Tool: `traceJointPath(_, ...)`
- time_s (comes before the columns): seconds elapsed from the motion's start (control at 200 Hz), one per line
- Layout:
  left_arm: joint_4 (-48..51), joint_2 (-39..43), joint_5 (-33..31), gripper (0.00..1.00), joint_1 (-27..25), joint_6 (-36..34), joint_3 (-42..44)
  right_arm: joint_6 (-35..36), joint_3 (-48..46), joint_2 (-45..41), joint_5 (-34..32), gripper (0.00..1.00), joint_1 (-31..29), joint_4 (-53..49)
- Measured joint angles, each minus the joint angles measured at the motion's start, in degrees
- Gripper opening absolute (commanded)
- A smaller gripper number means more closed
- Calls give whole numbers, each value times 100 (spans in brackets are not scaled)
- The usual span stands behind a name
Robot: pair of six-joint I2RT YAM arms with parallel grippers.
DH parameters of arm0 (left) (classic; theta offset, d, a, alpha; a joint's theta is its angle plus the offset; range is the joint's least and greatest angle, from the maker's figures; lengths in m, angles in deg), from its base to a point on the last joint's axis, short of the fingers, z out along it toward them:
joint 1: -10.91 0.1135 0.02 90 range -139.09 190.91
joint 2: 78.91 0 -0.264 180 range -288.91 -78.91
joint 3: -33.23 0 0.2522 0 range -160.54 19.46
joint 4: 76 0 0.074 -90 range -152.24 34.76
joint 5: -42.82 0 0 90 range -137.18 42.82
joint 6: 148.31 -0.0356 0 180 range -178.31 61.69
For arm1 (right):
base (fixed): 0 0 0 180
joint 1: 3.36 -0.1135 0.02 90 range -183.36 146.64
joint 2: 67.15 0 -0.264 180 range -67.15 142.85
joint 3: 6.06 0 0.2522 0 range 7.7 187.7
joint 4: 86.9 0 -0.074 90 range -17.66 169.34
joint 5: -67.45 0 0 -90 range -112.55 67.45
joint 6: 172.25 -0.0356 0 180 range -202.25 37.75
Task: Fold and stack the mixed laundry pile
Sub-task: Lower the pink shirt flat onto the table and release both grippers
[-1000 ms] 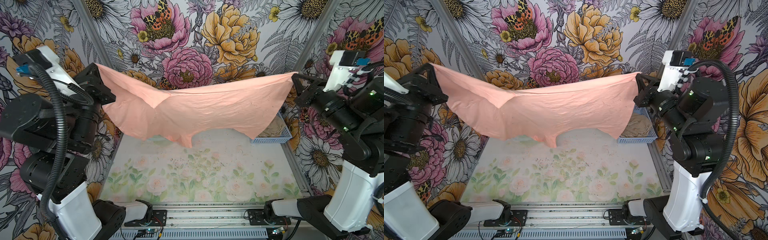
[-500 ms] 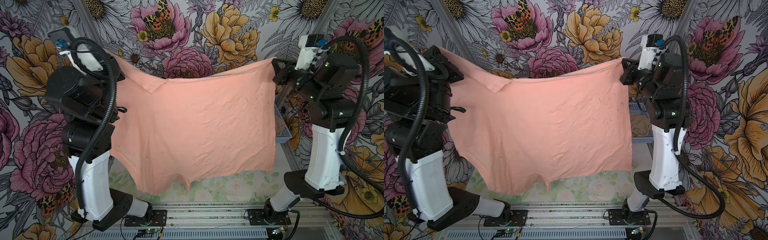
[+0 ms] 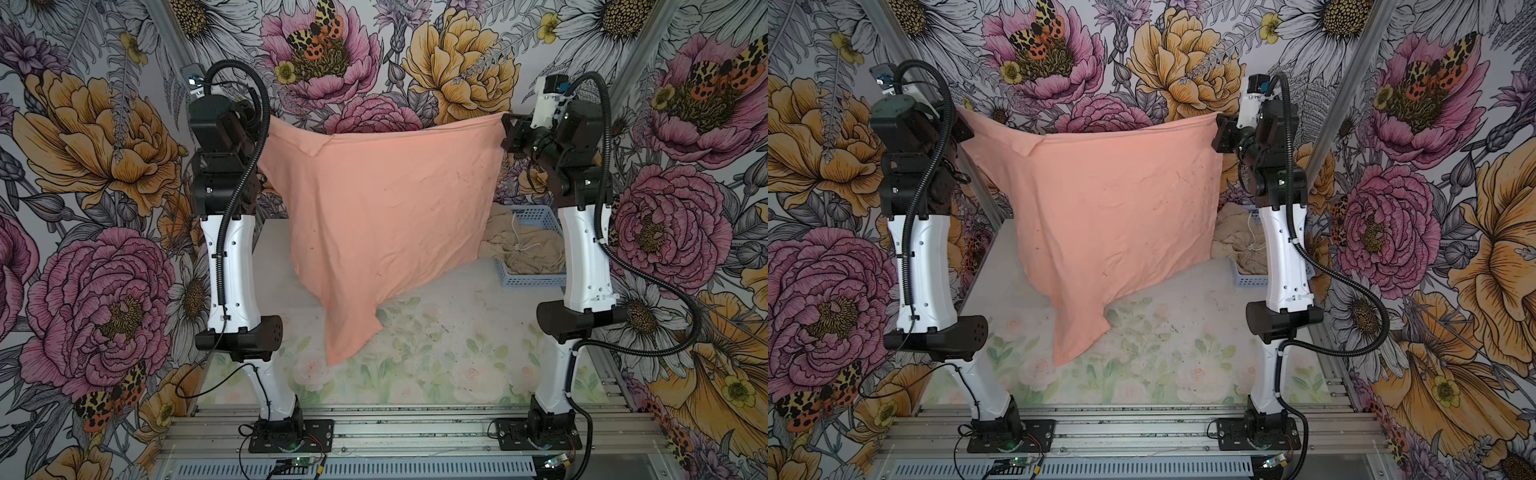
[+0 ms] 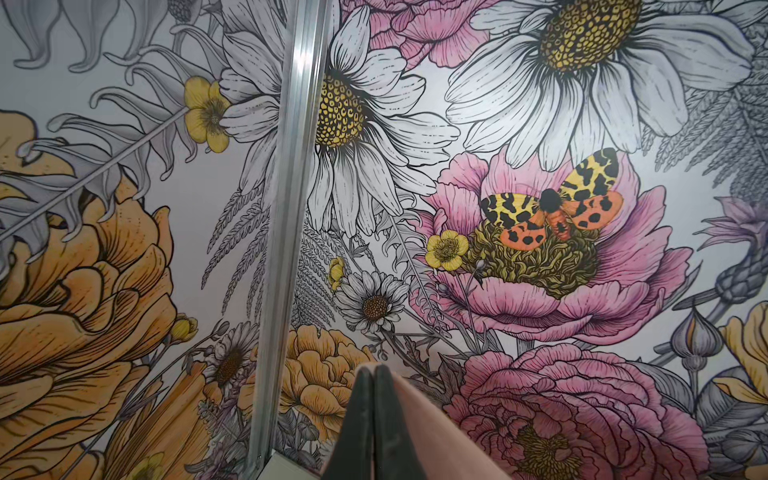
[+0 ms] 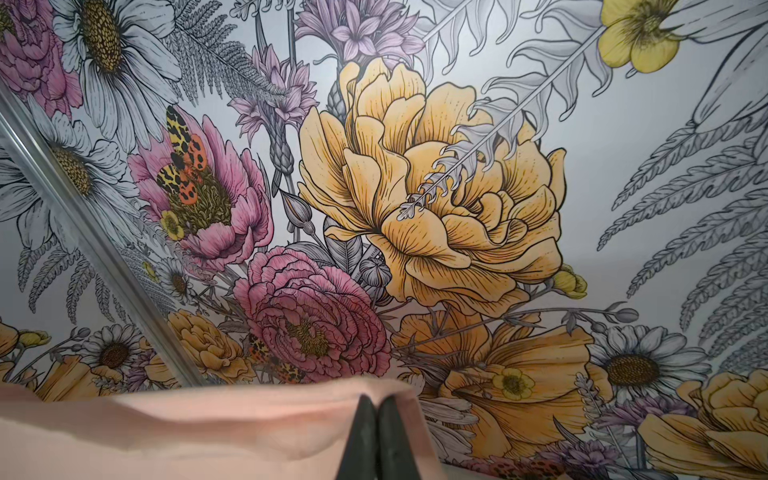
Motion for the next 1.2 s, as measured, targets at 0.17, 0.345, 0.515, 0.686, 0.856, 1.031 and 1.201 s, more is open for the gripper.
traceJointPath(0.17,-343,-229,267,0,103,37,-140,-81,-2,273,2,0,87,577)
traceJointPath(0.345,-654,-111,472,0,103,42,-173,-74,37,269,105,0,249,1110)
traceJointPath(0.515,-697,863,811,0,170,94,811,55,-682,-232,352,0,433,1235)
traceJointPath(0.686,-1047,2682,1311,0,299,234,3150,330,-3252,-1751,638,0,446,1329)
traceJointPath(0.856,-1325,4299,1808,0,328,387,5635,455,-6629,-3657,791,0,426,1755)
traceJointPath(1.031,-1379,5493,2332,0,328,927,7788,435,-9027,-5093,767,0,385,1869)
traceJointPath(1.201,-1049,6642,2369,0,101,1637,9582,227,-10192,-6028,632,0,378,1668)
